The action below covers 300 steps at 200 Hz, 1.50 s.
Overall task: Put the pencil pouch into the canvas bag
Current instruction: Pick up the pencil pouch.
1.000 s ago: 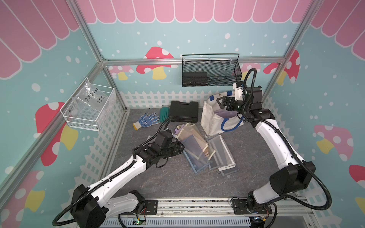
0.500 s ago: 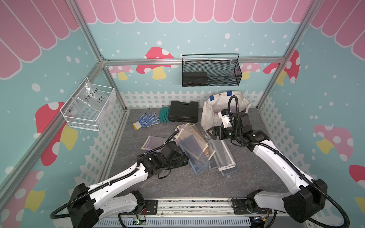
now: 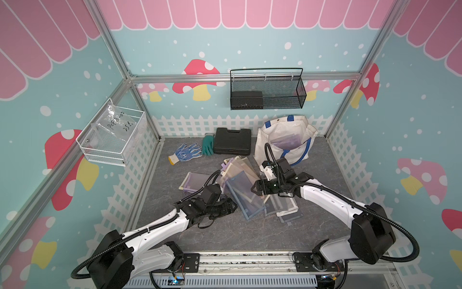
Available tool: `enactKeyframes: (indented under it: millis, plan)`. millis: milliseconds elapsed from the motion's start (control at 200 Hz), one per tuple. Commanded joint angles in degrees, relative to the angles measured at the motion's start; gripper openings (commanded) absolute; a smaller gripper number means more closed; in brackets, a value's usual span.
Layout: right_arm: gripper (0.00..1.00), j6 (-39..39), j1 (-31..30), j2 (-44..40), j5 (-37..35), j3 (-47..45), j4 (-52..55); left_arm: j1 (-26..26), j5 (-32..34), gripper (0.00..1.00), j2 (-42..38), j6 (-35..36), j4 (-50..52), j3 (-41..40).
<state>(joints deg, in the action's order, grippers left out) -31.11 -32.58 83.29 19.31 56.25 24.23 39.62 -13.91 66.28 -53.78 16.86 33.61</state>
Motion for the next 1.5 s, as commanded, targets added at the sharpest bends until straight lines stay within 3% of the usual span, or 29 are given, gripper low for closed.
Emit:
enactKeyframes:
  millis: [0,505,555,690,881,1036,1236,1496]
  plan:
    - [0.82,1.45,-0.5,0.71,1.76,-2.44,-1.61,-0.38,-2.77,0.78,0.61,-0.09,-4.96,-0.29]
    - [0.58,6.14,-0.48,6.29,9.09,-7.83,-9.63,-0.55,-0.19,0.77,11.89,-4.3,-12.0,2.76]
    - [0.52,6.46,-0.49,7.11,9.46,-7.8,-9.87,-0.57,0.19,0.77,12.28,-4.64,-12.48,2.87]
    - [0.25,7.03,-0.55,6.7,9.91,-8.0,-9.83,-0.55,1.11,0.76,11.47,-5.28,-12.61,2.78]
    - [0.08,7.22,-0.51,2.6,9.5,-8.24,-7.72,-0.49,3.54,0.76,6.93,-3.03,-6.72,4.3]
    - [0.0,6.42,-0.5,-3.23,8.49,-8.12,-4.53,-0.53,6.71,0.76,2.47,0.95,1.7,8.06]
    - [0.0,5.11,-0.51,-11.52,7.08,-4.33,-1.78,-0.92,7.69,0.76,0.37,6.36,9.14,15.56]
    - [0.0,1.86,-0.42,-16.32,4.31,8.04,-4.68,-1.03,7.86,0.76,-1.24,12.55,11.0,27.46]
